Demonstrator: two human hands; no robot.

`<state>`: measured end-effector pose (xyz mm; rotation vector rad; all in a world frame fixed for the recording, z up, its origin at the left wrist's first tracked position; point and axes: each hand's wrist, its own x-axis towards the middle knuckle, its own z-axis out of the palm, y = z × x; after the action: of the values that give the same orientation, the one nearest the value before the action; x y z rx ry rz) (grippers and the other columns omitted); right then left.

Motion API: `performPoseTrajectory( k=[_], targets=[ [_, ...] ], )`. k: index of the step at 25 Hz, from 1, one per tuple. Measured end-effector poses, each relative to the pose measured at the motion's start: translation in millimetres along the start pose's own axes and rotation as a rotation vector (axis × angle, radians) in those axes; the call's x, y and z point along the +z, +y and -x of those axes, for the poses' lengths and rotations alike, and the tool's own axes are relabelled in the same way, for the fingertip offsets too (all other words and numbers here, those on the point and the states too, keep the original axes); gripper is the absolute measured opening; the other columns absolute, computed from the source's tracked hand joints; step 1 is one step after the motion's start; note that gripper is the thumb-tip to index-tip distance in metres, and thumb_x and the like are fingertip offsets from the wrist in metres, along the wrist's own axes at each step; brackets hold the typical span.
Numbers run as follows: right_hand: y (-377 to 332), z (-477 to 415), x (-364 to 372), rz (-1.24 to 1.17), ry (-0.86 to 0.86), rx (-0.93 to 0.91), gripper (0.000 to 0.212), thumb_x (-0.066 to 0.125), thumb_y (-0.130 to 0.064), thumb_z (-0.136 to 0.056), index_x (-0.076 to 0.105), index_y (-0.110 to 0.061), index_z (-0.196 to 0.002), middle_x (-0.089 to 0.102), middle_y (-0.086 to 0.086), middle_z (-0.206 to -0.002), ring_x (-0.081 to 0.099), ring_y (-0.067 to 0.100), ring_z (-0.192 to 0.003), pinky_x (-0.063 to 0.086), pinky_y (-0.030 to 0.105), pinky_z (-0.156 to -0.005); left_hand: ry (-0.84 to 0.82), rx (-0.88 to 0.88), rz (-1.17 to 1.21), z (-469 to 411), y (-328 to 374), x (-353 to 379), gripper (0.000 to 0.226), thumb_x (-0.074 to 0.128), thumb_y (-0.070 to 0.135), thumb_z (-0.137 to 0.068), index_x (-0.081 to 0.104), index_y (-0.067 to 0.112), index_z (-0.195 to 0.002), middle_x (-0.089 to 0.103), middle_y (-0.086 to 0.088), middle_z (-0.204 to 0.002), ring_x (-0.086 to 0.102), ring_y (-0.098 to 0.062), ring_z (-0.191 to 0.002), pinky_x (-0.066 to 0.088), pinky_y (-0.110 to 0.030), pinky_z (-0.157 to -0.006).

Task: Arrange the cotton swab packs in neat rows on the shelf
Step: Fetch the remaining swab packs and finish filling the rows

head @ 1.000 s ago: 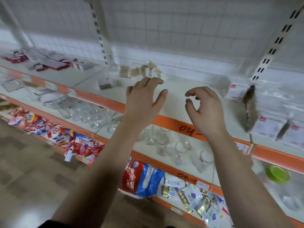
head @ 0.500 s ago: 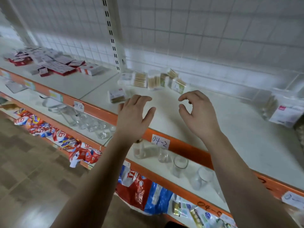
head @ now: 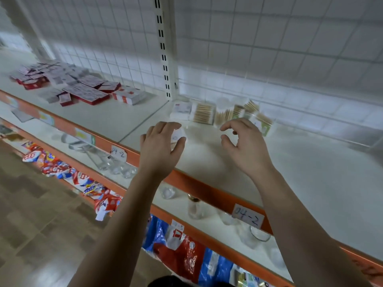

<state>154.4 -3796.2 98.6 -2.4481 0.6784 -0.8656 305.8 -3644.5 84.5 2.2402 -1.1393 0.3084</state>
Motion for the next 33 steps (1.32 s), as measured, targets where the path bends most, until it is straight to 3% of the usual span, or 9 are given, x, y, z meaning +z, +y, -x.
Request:
performPoseTrajectory(
  k=[5, 9, 13, 16, 20, 23, 27, 30, 33],
  targets=[
    [-20, -35, 41, -0.005, 0.096, 0.049, 0.016, 0.058, -0.017, -0.085, 0.064, -0.021, -0.100, 0.057, -0.007, -0.105, 0.053, 0.012, -0.097, 0.042, 0.024, -0.074, -0.094, 0.059, 0.044, -34, -48, 9, 0.037, 0.058, 0.035, -0.087, 0.057, 0.022, -0.123, 0.058, 0.000, -0.121, 0.052, -0.025, -0.111, 0.036, -0.039, -0.091],
    [-18, -48, 66, 0.015, 0.185, 0.087, 0.016, 0.059, -0.012, -0.084, 0.064, -0.020, -0.096, 0.058, -0.008, -0.100, 0.055, 0.014, -0.094, 0.046, 0.027, -0.074, -0.196, 0.136, 0.117, -55, -69, 18, 0.044, 0.054, 0.043, -0.082, 0.058, 0.022, -0.121, 0.058, -0.001, -0.119, 0.054, -0.025, -0.108, 0.044, -0.041, -0.091],
    [-4, -42, 80, 0.061, 0.207, 0.124, 0.017, 0.058, -0.007, -0.084, 0.065, -0.019, -0.095, 0.059, -0.007, -0.100, 0.055, 0.013, -0.095, 0.048, 0.028, -0.075, -0.406, 0.177, 0.286, -80, -76, 23, 0.043, 0.065, 0.032, -0.086, 0.054, 0.022, -0.127, 0.055, -0.004, -0.120, 0.055, -0.022, -0.106, 0.039, -0.024, -0.085],
    [1, -37, 82, 0.072, 0.200, 0.105, 0.018, 0.058, -0.005, -0.084, 0.066, -0.017, -0.095, 0.061, -0.005, -0.100, 0.055, 0.014, -0.095, 0.046, 0.025, -0.075, -0.623, 0.158, 0.347, -92, -76, 26, 0.053, 0.067, 0.025, -0.087, 0.045, 0.029, -0.135, 0.053, -0.004, -0.123, 0.053, -0.015, -0.107, 0.036, -0.020, -0.085],
    [0, -41, 83, 0.092, 0.206, 0.089, 0.020, 0.059, -0.002, -0.082, 0.066, -0.016, -0.095, 0.061, -0.004, -0.099, 0.055, 0.013, -0.094, 0.042, 0.019, -0.076, -0.703, 0.131, 0.459, -99, -76, 30, 0.060, 0.066, 0.015, -0.087, 0.041, 0.033, -0.139, 0.051, -0.003, -0.117, 0.053, -0.003, -0.088, 0.039, -0.002, -0.069],
    [-7, -54, 81, 0.080, 0.242, 0.052, 0.019, 0.059, -0.002, -0.082, 0.066, -0.013, -0.095, 0.061, -0.003, -0.097, 0.056, 0.012, -0.093, 0.044, 0.019, -0.079, -0.695, 0.142, 0.551, -102, -80, 29, 0.069, 0.071, 0.012, -0.083, 0.038, 0.036, -0.139, 0.051, -0.002, -0.119, 0.053, -0.009, -0.099, 0.040, -0.002, -0.074],
    [-19, -83, 82, 0.107, 0.233, -0.022, 0.016, 0.060, -0.003, -0.083, 0.066, -0.010, -0.095, 0.060, 0.001, -0.097, 0.056, 0.013, -0.090, 0.042, 0.018, -0.082, -0.554, 0.109, 0.691, -107, -94, 23, 0.068, 0.075, 0.010, -0.078, 0.044, 0.039, -0.132, 0.048, 0.000, -0.110, 0.052, -0.011, -0.097, 0.044, -0.021, -0.086],
    [-24, -111, 90, 0.155, 0.165, -0.041, 0.018, 0.058, -0.005, -0.084, 0.067, -0.011, -0.099, 0.061, 0.002, -0.101, 0.057, 0.019, -0.097, 0.041, 0.022, -0.086, -0.272, 0.104, 0.664, -112, -111, 18, 0.046, 0.077, 0.011, -0.074, 0.056, 0.035, -0.108, 0.049, 0.000, -0.103, 0.051, -0.003, -0.077, 0.039, -0.010, -0.073],
    [-27, -139, 104, 0.234, -0.005, -0.026, 0.025, 0.055, -0.007, -0.088, 0.067, -0.013, -0.109, 0.061, 0.003, -0.113, 0.055, 0.023, -0.107, 0.045, 0.032, -0.089, -0.107, 0.115, 0.669, -119, -127, 16, 0.031, 0.075, 0.008, -0.077, 0.059, 0.025, -0.097, 0.053, 0.000, -0.101, 0.053, 0.000, -0.078, 0.037, -0.006, -0.069]
  ],
)
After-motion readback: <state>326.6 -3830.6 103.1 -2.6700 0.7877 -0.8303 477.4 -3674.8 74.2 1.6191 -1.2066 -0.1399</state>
